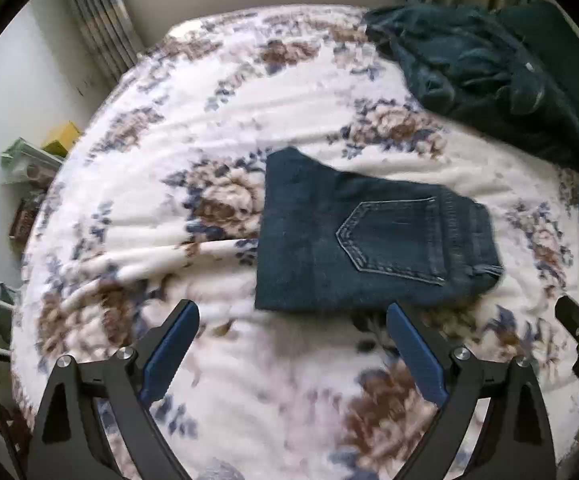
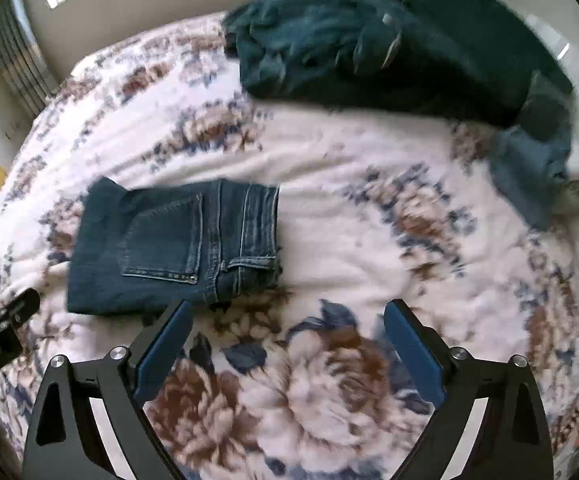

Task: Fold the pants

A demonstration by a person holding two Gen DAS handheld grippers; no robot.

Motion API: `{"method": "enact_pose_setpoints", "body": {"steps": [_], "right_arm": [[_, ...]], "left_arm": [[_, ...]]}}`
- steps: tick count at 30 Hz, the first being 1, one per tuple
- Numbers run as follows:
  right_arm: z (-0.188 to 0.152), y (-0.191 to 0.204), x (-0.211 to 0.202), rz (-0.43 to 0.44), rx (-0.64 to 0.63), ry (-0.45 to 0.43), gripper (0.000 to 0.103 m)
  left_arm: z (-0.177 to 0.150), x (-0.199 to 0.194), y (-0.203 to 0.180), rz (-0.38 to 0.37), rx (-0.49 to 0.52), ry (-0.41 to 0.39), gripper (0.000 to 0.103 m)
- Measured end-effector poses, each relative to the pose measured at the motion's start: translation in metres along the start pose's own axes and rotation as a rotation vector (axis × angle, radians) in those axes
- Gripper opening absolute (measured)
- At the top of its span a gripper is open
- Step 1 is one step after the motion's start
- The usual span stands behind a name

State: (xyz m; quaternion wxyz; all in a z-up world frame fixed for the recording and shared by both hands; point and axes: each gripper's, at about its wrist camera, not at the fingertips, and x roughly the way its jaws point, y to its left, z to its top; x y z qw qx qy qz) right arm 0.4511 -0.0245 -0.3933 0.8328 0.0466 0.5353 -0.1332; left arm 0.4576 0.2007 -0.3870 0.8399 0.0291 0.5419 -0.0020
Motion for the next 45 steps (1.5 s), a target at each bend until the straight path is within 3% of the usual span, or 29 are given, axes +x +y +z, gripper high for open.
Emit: {"method": "enact_pose_setpoints", "body": {"steps": [13, 17, 26, 35, 45], "right_arm": [[-0.073, -0.043, -0.279, 0.07, -0.081, -0.12, 0.098], [-0.098, -0.051, -0.364, 0.054, -0.112, -0.177, 0.098], [-0.14, -0.074, -0.512, 0.073, -0.087, -0.263, 0.098], [-0.17, -0.084, -0.605, 0.104, -0.107, -0.326, 0.098], [-0.187, -0.091, -0.644, 0.124, -0.12, -0.34, 0.098]], "left_arm": [[-0.066, -0.232, 0.005, 0.043, -0.04, -0.165, 0.096], [-0.088, -0.297, 0.009, 0.019, -0.03, -0.19, 0.096], [-0.126, -0.422, 0.023, 0.012, -0.023, -0.286, 0.096], [-0.151, -0.488, 0.025, -0.027, 0.016, -0.347, 0.096], [-0.166, -0.51, 0.03, -0.034, -0.012, -0.372, 0.096]]}}
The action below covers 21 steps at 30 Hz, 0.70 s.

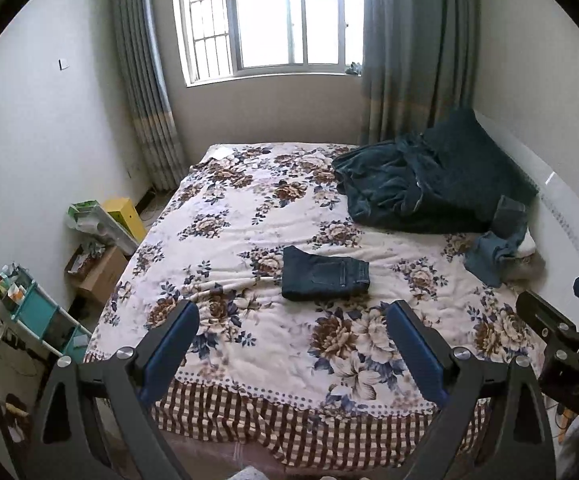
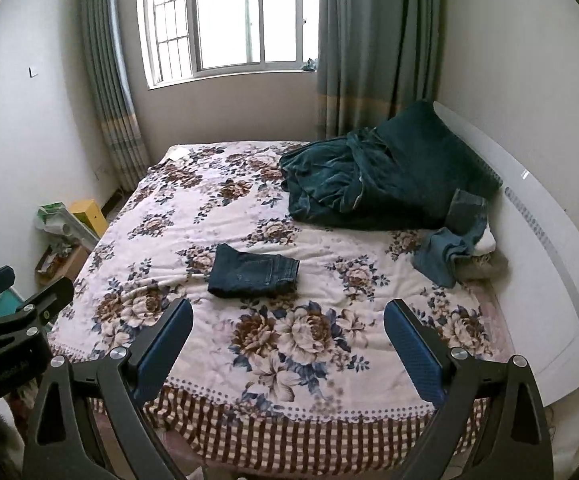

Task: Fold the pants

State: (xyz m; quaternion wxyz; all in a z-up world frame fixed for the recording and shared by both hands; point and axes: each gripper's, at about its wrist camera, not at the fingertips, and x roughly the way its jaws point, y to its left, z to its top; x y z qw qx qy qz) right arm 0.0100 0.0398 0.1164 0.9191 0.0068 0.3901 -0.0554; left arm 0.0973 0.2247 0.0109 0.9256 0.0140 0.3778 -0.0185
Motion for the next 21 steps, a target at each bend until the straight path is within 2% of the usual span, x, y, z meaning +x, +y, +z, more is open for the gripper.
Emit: {"method": "enact_pose_setpoints", "body": {"steps": [3, 4, 8, 13, 21], "right_arm": [[0.001, 0.0, 0.006, -0.002, -0.003, 0.004, 0.098], [0.002, 0.0, 0.01, -0.001, -0.003, 0.004, 0.098], [0.007, 0.0, 0.033, 0.005, 0.008, 0.002, 0.101], [0.018, 0.0, 0.074, -0.024, 0.015, 0.001, 0.101], [0.035, -0.002, 0.125, -0.061, 0.025, 0.023, 0.101]], "left_arm": [[0.001, 0.007, 0.001, 0.009, -0.008, 0.007, 0.097], [0.0, 0.008, 0.001, 0.005, -0.014, 0.012, 0.103], [0.005, 0.028, 0.002, 0.006, -0.033, 0.014, 0.103], [0.011, 0.053, -0.002, 0.055, -0.016, 0.013, 0.103], [0.022, 0.086, -0.007, 0.061, -0.011, 0.024, 0.103]]}}
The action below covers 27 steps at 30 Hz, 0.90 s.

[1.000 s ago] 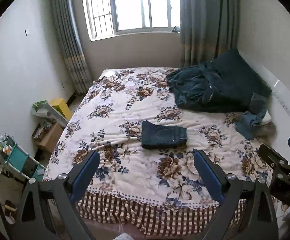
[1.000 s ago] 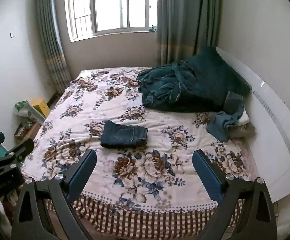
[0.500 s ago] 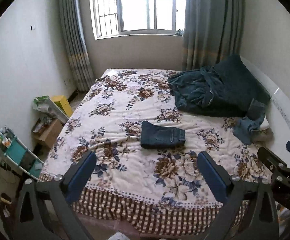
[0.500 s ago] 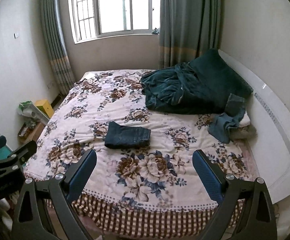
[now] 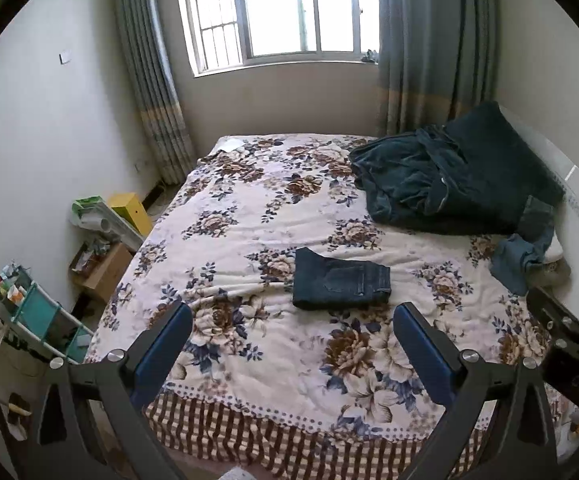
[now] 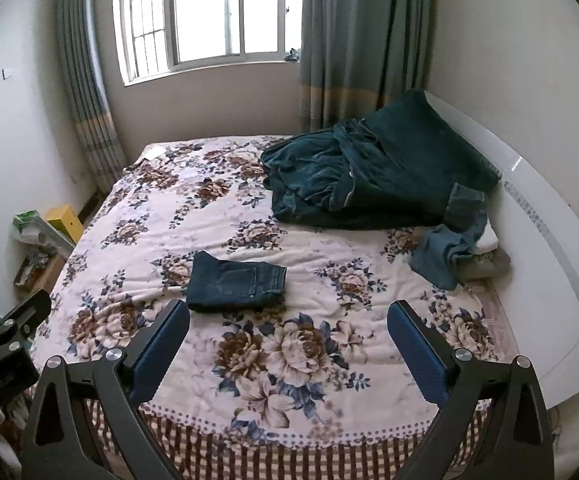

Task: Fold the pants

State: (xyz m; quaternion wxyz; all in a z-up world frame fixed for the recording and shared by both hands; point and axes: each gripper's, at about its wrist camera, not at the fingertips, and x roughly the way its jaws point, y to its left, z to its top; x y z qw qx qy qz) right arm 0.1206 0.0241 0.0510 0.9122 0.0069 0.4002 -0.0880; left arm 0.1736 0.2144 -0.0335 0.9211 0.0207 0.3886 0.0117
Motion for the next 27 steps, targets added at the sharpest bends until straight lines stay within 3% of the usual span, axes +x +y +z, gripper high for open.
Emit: {"method": "enact_pose_setpoints", "body": {"steps": [9, 27], "right_arm": [[0.005, 0.007, 0.035, -0.022, -0.012, 0.023, 0.101], [-0.002, 0.013, 0.047, 0.003, -0.014, 0.022, 0.103]], "left_arm": [[0.005, 0.023, -0.003, 0.022, 0.001, 0.025, 0.103], [0.004, 0.026, -0.002, 0.04, -0.011, 0.013, 0.103]]}}
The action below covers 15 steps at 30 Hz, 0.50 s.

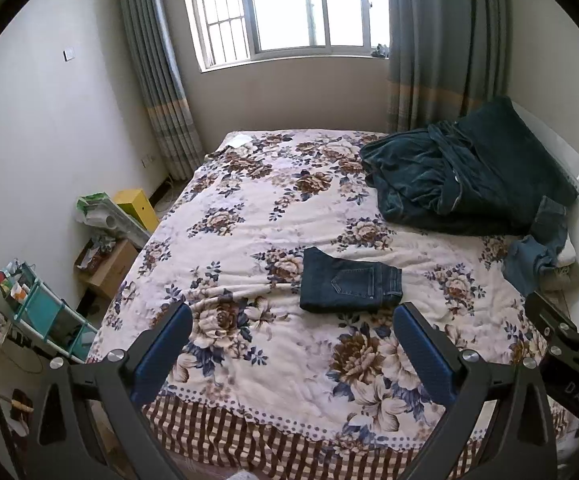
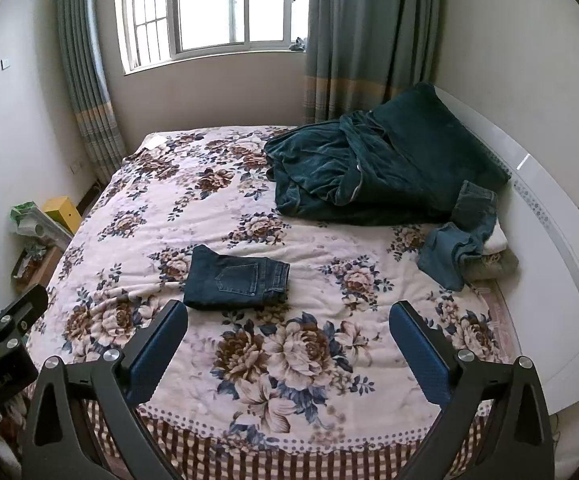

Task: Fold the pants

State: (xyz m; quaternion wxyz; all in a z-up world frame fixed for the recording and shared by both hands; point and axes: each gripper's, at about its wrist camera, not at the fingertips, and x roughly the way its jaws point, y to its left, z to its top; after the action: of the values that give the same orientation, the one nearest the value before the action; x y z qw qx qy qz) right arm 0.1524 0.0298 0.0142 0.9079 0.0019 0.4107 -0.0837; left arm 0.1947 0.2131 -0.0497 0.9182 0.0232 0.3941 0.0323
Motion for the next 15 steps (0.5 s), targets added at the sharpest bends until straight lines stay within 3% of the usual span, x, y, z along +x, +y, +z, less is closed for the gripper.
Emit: {"method": "enact_pose_setpoints", "body": {"steps": [15], "right_arm": [[-0.0006, 0.0, -0.0024, 0.013, 0.001, -0.009, 0.103]], "left_arm": [[0.0004, -0.0037, 0.0021, 0.004, -0.004, -0.008, 0.103]]}}
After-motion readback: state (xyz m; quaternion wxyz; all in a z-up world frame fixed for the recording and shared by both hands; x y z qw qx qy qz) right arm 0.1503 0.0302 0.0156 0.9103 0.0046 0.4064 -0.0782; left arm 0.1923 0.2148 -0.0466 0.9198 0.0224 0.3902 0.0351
